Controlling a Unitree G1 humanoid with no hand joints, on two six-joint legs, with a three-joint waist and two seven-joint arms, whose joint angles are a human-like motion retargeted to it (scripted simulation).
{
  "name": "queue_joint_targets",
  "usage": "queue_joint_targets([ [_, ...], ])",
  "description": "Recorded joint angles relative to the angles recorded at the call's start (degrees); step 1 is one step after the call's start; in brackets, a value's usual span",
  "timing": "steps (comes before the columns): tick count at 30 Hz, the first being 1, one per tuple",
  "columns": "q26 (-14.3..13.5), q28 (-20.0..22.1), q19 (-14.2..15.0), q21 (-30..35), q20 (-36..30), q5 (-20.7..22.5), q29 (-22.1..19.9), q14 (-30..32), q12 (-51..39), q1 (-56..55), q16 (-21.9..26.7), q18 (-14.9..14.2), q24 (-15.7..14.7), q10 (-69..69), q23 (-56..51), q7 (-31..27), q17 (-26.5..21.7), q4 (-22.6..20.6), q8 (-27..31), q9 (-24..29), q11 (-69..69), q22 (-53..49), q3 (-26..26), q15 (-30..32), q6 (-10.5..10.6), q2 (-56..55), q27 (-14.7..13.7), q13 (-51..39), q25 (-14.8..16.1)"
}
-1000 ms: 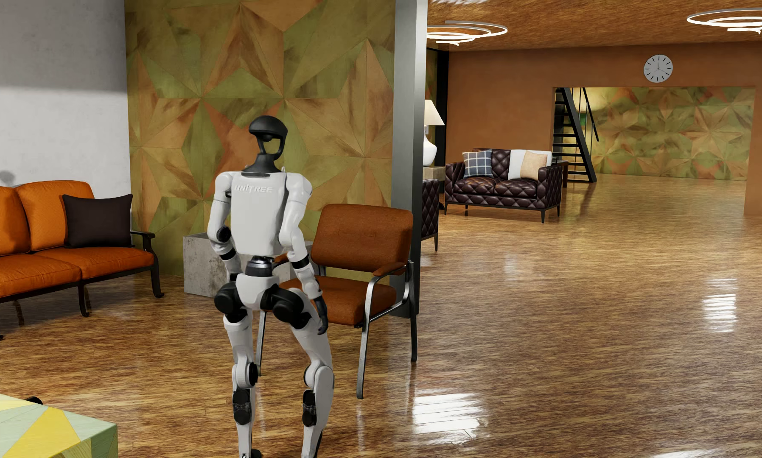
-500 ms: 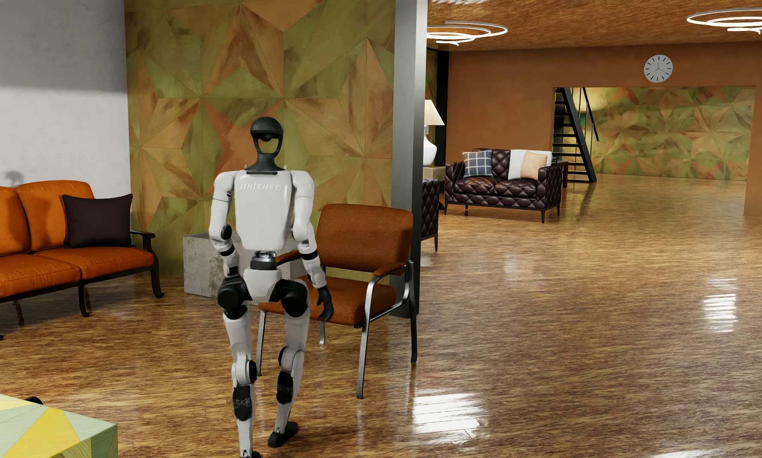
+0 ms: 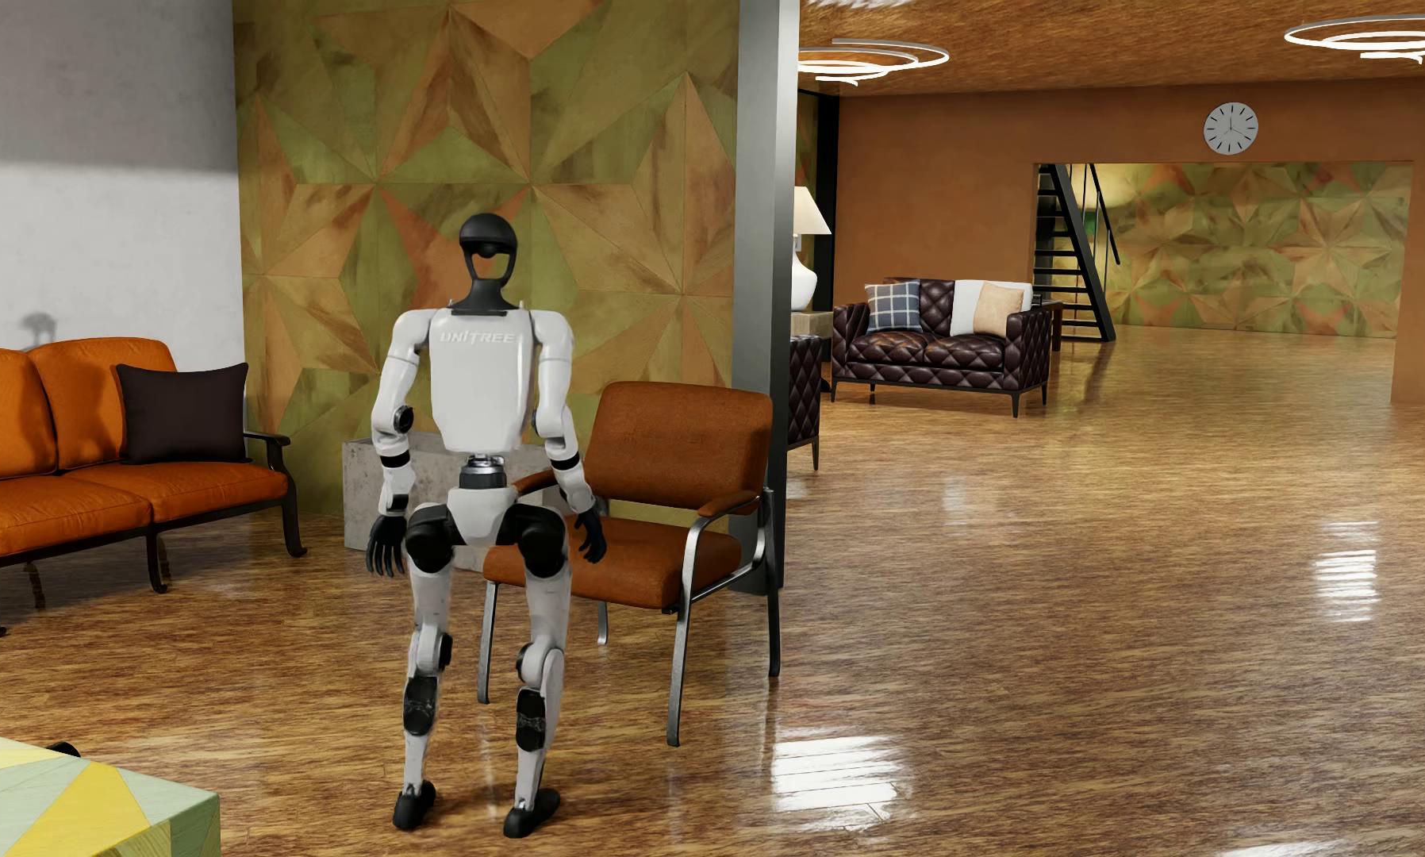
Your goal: Walk to the officechair
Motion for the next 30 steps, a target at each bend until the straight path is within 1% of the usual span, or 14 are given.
queue_joint_targets([
  [1,-0.01,0.59,0.58,0.45,0.35,-0.02,0.15,2.28,-0.03,1.61,-0.77,-1.93,0.01,-4.78,0.15,-3.79,-0.03,-1.76,1.27,-0.10,-0.40,-0.21,0.07,0.00,0.04,0.30,0.90,-0.18,-0.08],
  [2,-0.08,1.07,1.20,0.49,0.52,-0.06,0.24,1.81,-0.07,3.01,-1.39,-2.26,0.12,-6.20,0.67,-3.05,-0.08,-1.65,2.49,-0.15,-0.14,-0.34,-0.17,-0.13,0.10,0.36,1.81,-0.30,0.01],
  [6,-0.11,0.47,4.14,-1.73,-0.87,-1.02,-0.77,1.81,-2.39,6.96,-3.28,0.77,1.86,-9.28,4.00,4.94,0.44,-1.37,8.48,-0.29,-0.30,-0.22,-0.89,0.41,-0.52,0.43,5.24,-0.28,0.61],
  [10,-1.03,1.94,7.20,-1.42,-1.00,-1.28,1.04,1.27,-5.78,10.50,-3.31,2.52,2.23,-12.75,5.86,12.78,-0.29,-1.54,15.65,-0.35,0.08,-0.95,-1.31,1.16,-1.63,-1.04,5.39,1.71,0.45],
  [14,-1.14,1.84,10.29,-4.03,-1.71,0.22,0.62,0.94,-9.81,12.10,-1.21,3.69,2.12,-15.20,5.53,21.16,0.81,-0.54,22.40,-0.58,0.79,0.12,-1.60,2.13,-2.85,-4.26,5.54,2.55,2.70],
  [15,-1.07,1.45,11.98,-4.78,-2.55,0.38,0.46,0.62,-11.08,11.91,-0.29,3.86,2.19,-14.83,5.28,22.94,1.19,0.06,22.46,-0.61,0.88,0.90,-1.63,2.35,-3.14,-5.10,5.38,2.74,2.88],
  [17,-0.98,0.32,15.11,-5.29,-5.12,-0.71,0.75,0.26,-13.86,11.87,1.75,4.12,2.51,-14.30,5.36,26.17,1.28,1.30,19.27,-0.69,0.97,2.91,-1.51,2.46,-3.58,-6.70,4.98,3.14,1.96],
  [18,-0.93,-0.15,14.81,-5.34,-6.58,-2.05,1.20,0.20,-15.25,12.02,2.67,4.23,2.72,-14.26,5.76,27.55,1.01,1.78,16.24,-0.74,1.69,3.92,-1.36,2.63,-3.72,-7.21,4.89,3.28,1.22],
  [19,-0.85,-0.40,13.25,-5.50,-7.90,-4.06,1.63,0.18,-16.54,12.18,3.38,4.31,2.91,-14.14,6.28,28.69,0.62,2.12,12.74,-0.79,3.24,4.71,-1.18,2.70,-3.83,-7.62,4.87,3.38,0.69],
  [21,-0.63,0.36,12.16,-5.94,-9.25,-7.58,2.03,-0.03,-18.49,12.24,3.91,4.39,2.77,-13.50,7.18,29.97,-0.42,2.40,10.05,-0.80,7.57,5.09,-1.01,1.70,-3.90,-8.11,4.87,3.65,0.21],
  [23,-0.88,2.51,11.84,-6.37,-8.73,-9.55,2.38,-0.10,-19.30,12.27,3.44,4.32,1.39,-12.99,7.74,30.26,-1.32,2.43,12.29,-0.80,10.72,4.09,-0.88,0.58,-3.81,-7.86,5.10,3.97,-0.07],
  [26,-2.55,4.39,11.93,-6.26,-8.69,-11.63,3.22,0.18,-19.21,12.36,2.32,3.73,-0.22,-12.71,7.69,29.65,-1.95,2.51,15.43,-0.93,10.28,1.71,-0.34,-0.99,-3.63,-4.95,5.60,4.38,-1.30],
  [29,-4.05,4.81,11.83,-5.15,-9.51,-12.39,4.22,0.84,-17.35,12.64,1.70,2.72,-0.54,-13.04,7.09,28.90,-1.74,2.94,16.13,-1.25,5.67,-0.91,0.37,1.59,-3.66,-0.87,4.90,3.84,-1.76],
  [30,-4.19,5.00,14.38,-4.62,-9.41,-12.69,4.46,1.19,-16.30,12.89,1.42,2.27,-0.84,-13.32,6.80,28.84,-1.70,3.18,15.25,-1.40,3.47,-1.49,0.65,3.24,-3.76,0.43,4.66,3.40,-2.11],
])
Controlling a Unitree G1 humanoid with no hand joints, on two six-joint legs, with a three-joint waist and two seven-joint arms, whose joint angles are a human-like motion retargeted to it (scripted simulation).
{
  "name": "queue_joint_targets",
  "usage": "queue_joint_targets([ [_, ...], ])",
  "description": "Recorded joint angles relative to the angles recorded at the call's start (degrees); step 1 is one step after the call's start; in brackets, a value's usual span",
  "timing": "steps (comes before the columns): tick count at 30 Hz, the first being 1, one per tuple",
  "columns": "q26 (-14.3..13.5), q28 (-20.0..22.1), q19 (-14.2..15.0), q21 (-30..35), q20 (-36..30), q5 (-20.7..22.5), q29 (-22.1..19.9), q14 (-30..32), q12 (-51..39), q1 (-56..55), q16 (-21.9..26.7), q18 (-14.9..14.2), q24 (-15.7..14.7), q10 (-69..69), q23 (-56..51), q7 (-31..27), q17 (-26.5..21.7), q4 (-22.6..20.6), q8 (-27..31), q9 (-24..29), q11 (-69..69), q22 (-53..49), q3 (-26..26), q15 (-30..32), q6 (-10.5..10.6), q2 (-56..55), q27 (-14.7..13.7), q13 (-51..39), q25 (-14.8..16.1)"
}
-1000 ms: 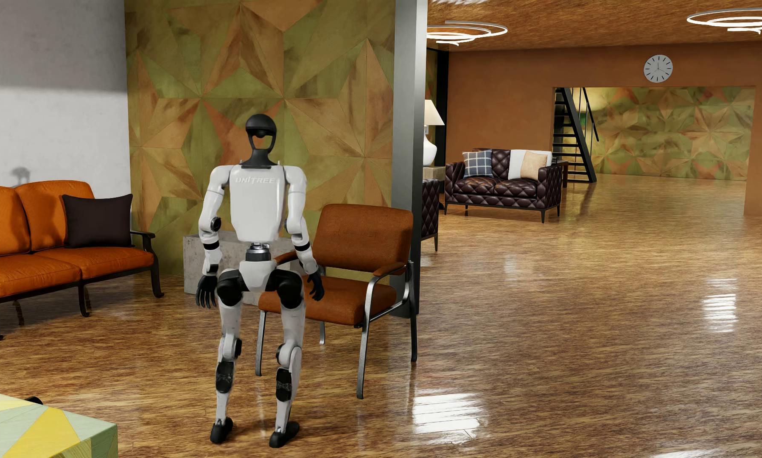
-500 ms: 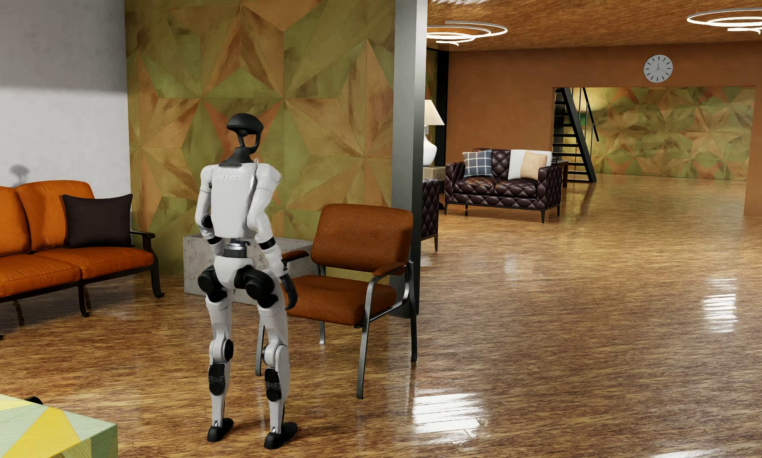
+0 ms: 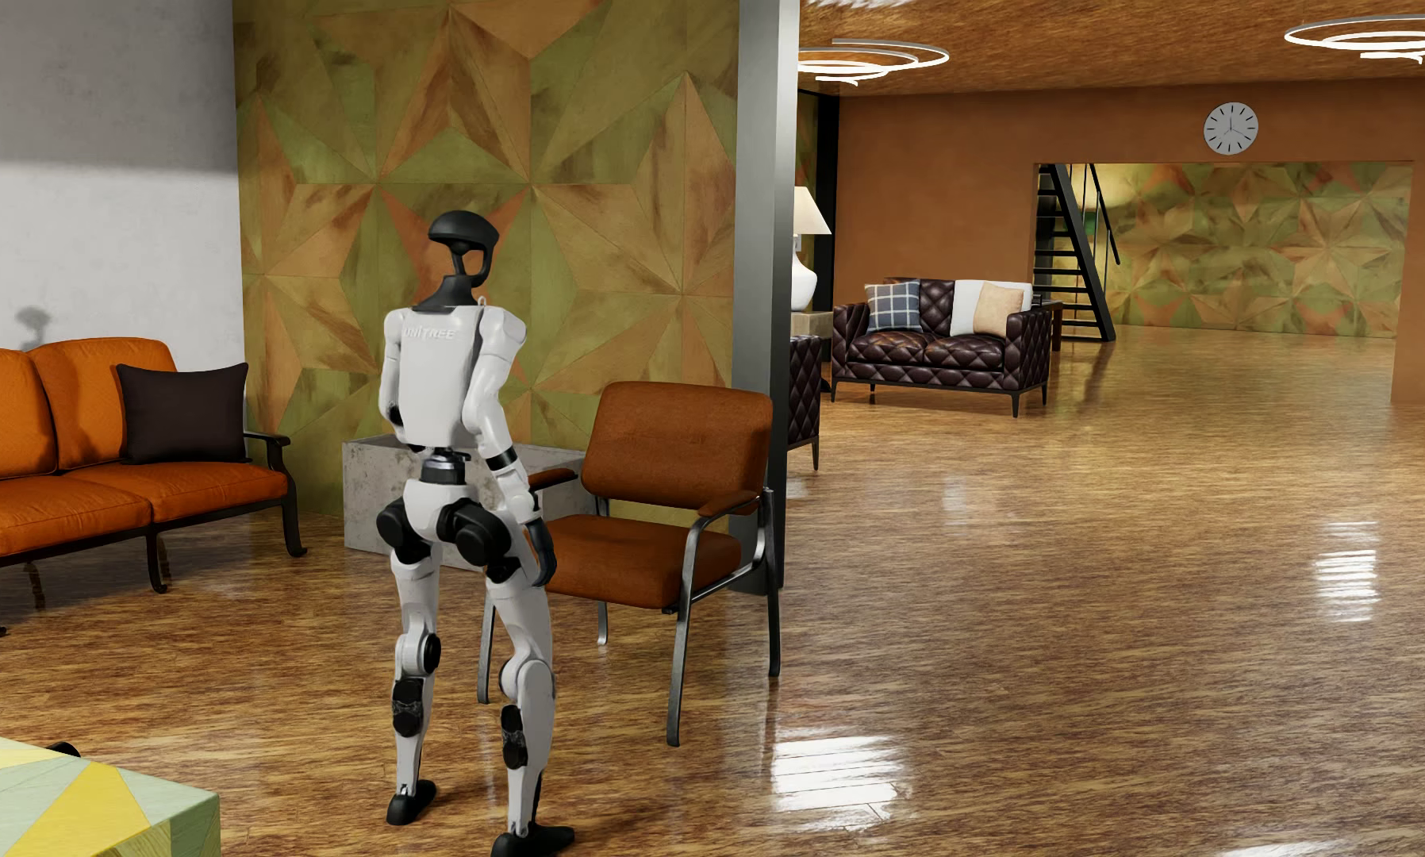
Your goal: Walk to the officechair
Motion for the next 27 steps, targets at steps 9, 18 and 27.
queue_joint_targets([
  [9,5.47,-2.31,-6.31,4.86,1.15,8.90,-3.02,5.36,8.76,-2.75,-4.40,-6.04,-1.82,0.90,-3.39,-4.53,2.64,9.82,-7.89,0.33,-7.57,7.83,0.50,-2.97,0.41,4.47,-2.09,-3.88,-1.23],
  [18,6.26,0.49,-10.50,9.84,-1.30,10.96,-1.37,0.00,6.61,-14.35,-3.85,-1.15,2.91,14.96,3.03,-13.46,-0.52,5.32,-18.01,2.34,-5.67,1.81,1.96,-5.21,4.13,2.82,0.86,-6.99,1.10],
  [27,4.11,-3.83,-10.16,8.90,-4.79,9.30,-6.97,0.05,7.11,-3.54,-5.42,3.39,-0.60,-0.09,-2.83,-12.93,0.12,-6.35,-18.29,0.33,-6.58,5.61,0.87,-4.44,3.89,3.73,-1.62,-9.70,5.05],
])
